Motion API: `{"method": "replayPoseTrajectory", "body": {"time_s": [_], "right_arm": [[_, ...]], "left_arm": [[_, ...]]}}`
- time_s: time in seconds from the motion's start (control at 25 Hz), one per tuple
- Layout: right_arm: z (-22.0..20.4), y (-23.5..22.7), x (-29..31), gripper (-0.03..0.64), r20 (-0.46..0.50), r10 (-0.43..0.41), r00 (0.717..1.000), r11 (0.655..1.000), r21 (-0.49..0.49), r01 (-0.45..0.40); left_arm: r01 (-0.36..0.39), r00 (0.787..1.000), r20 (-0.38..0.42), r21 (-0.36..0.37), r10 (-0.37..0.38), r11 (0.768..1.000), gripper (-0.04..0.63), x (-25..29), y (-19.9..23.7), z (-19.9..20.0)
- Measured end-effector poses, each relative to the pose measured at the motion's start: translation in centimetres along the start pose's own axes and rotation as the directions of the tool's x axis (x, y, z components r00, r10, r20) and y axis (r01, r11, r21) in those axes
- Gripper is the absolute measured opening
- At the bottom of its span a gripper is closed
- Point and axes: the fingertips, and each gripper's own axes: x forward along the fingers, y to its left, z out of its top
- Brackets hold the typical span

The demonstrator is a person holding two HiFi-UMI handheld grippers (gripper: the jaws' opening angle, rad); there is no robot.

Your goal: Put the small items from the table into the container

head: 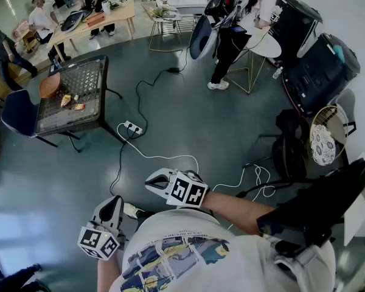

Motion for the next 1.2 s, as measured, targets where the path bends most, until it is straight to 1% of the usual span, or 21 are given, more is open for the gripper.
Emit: {"method": "replayPoseTrajectory", "body": {"time_s": [0.12,0.32,0.44,0.52,0.68,0.76,0.92,1.08,1.2], "right_arm": [[0.2,0.3,-0.3,0.008,0.001,0.003,1.000,1.000,-0.001,-0.003],[-0.5,-0.1,-0.4,0.008,-0.016,0.018,1.000,1.000,0.008,-0.017],[-1.0,-1.2,0.7,0.008,-0.005,0.024,1.000,0.999,0.032,-0.024],[-1.2,-2.5,2.0,0.009,-0.010,0.017,1.000,0.999,0.035,-0.017],[0.5,-4.5,6.1,0.011,-0.018,0.004,1.000,0.999,0.041,-0.003],[2.3,-4.8,8.9,0.011,-0.014,0.006,1.000,0.999,0.039,-0.006],[6.0,-5.9,14.6,0.055,-0.027,0.000,1.000,1.000,0.025,0.001],[10.9,-8.6,20.5,0.069,-0.022,-0.033,0.999,0.999,0.004,0.033],[13.3,-10.9,24.7,0.075,-0.027,-0.055,0.998,0.998,-0.012,0.055]], "left_arm": [[0.001,1.000,0.003,-0.010,-0.001,1.000,0.009,-0.2,-0.4,0.1],[0.000,1.000,-0.011,0.002,0.000,1.000,0.009,0.4,-0.5,-0.2],[-0.008,1.000,-0.007,-0.011,0.008,1.000,0.009,1.2,0.9,-0.2],[-0.001,1.000,0.009,-0.016,0.001,1.000,0.009,2.2,2.4,0.3],[0.007,0.999,0.037,-0.020,-0.006,1.000,0.009,1.8,7.0,1.8],[-0.001,0.999,0.046,-0.029,0.002,1.000,0.009,0.5,10.0,2.2],[-0.005,0.997,0.075,-0.054,0.009,0.999,0.009,-2.0,16.3,3.3],[0.009,0.997,0.078,-0.039,-0.006,0.999,0.009,-4.4,22.3,5.6],[0.002,0.997,0.073,-0.031,0.000,1.000,0.011,-6.0,26.5,6.2]]}}
